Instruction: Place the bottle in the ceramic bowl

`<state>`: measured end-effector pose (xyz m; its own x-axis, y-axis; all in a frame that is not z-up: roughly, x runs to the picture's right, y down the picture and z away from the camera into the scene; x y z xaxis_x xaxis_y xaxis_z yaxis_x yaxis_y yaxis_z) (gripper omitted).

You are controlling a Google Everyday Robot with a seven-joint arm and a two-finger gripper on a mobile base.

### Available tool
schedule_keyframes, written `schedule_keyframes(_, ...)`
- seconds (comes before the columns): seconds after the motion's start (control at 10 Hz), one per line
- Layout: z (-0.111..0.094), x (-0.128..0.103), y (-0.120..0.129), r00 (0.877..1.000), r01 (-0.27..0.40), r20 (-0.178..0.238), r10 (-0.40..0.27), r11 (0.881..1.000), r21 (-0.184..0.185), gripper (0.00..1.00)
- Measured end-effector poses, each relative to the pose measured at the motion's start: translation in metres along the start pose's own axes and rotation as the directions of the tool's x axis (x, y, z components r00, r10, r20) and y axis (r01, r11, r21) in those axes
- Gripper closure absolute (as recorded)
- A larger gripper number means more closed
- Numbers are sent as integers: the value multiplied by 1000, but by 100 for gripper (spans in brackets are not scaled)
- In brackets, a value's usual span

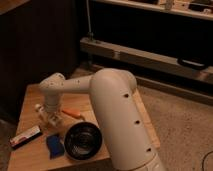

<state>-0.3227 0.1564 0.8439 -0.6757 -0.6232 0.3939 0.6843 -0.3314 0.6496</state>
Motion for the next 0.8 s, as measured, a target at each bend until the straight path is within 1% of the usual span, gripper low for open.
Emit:
schedule_keyframes(0.1,1,-1,-1,1000,5,7,-5,1000,-3,43)
schedule_keyframes(0.2,2,-2,-2,1000,6,14,-6,1000,-5,45)
schedule_keyframes(0.4,-3,-5,1,1000,-6,18,6,1000,-5,61)
schedule_keyframes(0.5,-16,-7,4,1000,-26,6,26,1000,0,75)
schedule_keyframes(0.6,-25,-9,5,999,-35,-1,35,999,5,83)
schedule_keyframes(0.7,-40,-11,5,999,-43,-16,43,999,15,93)
schedule_keyframes(0.8,-58,-15,5,998,-50,-31,51,998,27,99)
